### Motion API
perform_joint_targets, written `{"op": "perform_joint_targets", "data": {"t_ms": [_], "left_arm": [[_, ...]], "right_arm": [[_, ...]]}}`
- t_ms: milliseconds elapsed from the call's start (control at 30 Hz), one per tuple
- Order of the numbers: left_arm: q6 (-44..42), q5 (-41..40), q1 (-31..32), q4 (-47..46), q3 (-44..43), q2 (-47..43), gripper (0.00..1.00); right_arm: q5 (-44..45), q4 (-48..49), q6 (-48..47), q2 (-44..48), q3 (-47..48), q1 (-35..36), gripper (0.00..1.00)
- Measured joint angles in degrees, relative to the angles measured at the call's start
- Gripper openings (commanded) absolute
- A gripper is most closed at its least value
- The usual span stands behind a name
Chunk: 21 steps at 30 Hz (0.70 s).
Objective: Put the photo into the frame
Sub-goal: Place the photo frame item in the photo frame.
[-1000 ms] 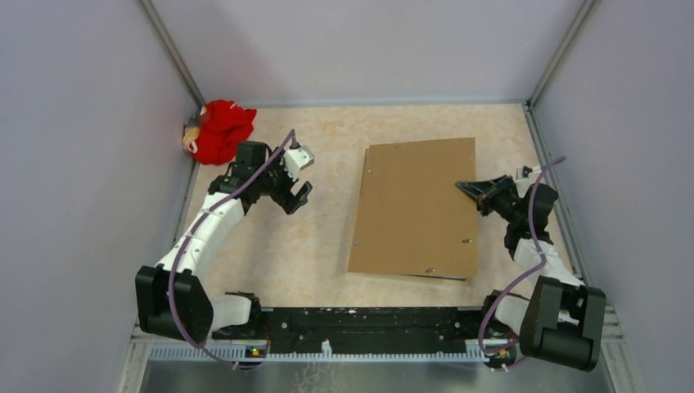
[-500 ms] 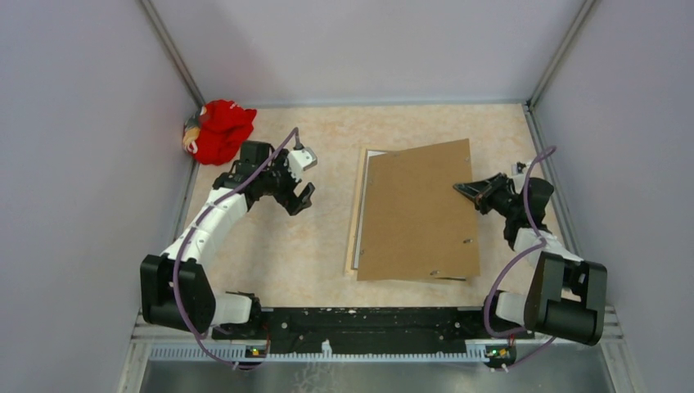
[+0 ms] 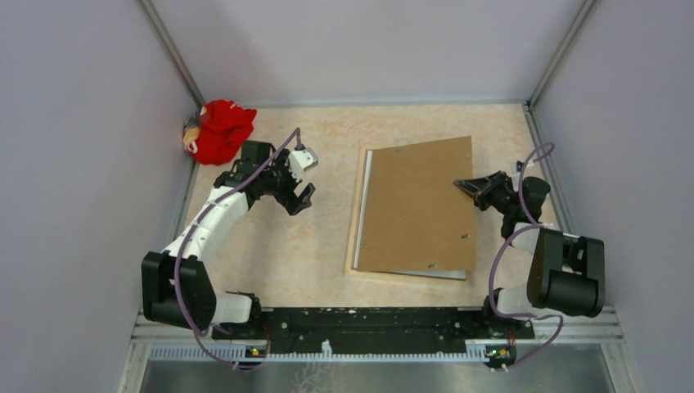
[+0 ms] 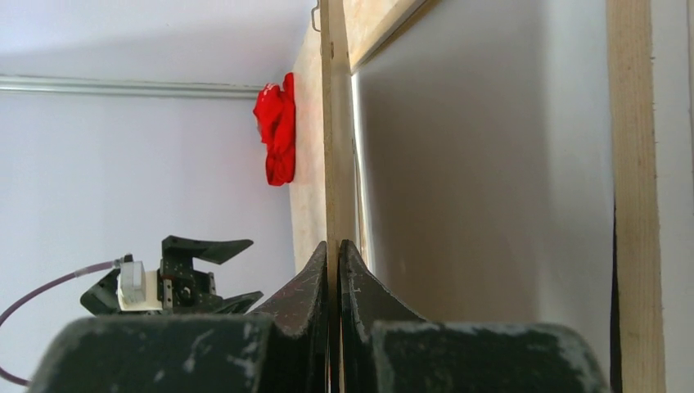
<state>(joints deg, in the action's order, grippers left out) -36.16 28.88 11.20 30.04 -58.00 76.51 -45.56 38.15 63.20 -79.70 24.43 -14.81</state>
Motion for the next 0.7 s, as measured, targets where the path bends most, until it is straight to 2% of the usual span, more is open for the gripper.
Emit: {"op": "perform_joint_targets", "data": {"t_ms": [700], "left_arm": [[-0.50,-0.31,0.00,0.02,-0.11,0.00,0.98]], "right_arm": [[-0.22,4.37,0.00,-7.41,1.84,1.92,0.00]]}}
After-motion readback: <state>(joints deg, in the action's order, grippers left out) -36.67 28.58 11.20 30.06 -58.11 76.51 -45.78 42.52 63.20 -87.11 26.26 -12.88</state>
